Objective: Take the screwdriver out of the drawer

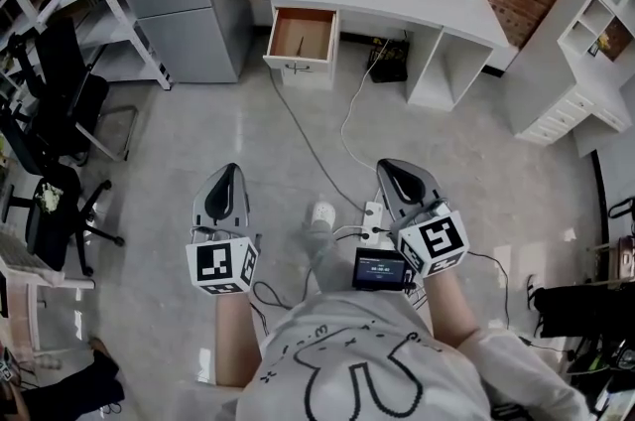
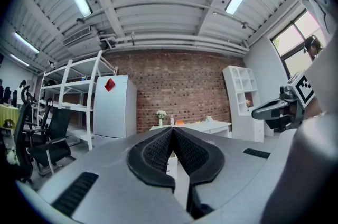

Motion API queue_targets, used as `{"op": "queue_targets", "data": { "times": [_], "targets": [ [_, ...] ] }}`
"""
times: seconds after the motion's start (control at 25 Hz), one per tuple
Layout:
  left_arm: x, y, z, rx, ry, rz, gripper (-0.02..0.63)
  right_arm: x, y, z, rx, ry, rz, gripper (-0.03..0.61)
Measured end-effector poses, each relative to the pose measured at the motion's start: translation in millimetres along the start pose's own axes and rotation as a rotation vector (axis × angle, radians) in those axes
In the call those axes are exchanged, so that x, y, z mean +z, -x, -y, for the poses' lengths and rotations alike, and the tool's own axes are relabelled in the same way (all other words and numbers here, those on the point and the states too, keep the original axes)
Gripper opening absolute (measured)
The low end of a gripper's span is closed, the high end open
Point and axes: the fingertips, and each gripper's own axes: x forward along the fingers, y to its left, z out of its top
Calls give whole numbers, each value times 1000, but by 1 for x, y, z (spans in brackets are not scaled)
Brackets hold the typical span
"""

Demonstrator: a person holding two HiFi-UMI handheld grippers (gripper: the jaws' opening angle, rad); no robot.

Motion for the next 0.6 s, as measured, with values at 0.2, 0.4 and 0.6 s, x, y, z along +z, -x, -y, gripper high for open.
{"op": "queue_targets", "data": {
  "times": [0.2,0.4,0.6],
  "targets": [
    [-7,-33,-16,12,-24,-15,8,-3,-41,12,39,5,5,21],
    [-19,-79,-39,27,-18,-33,8,-11,-89,34,47,-8,-4,21],
    [-19,-144,-47,7,-15,-38,8,-18,-133,79,29,-30,-29,21]
  ]
}}
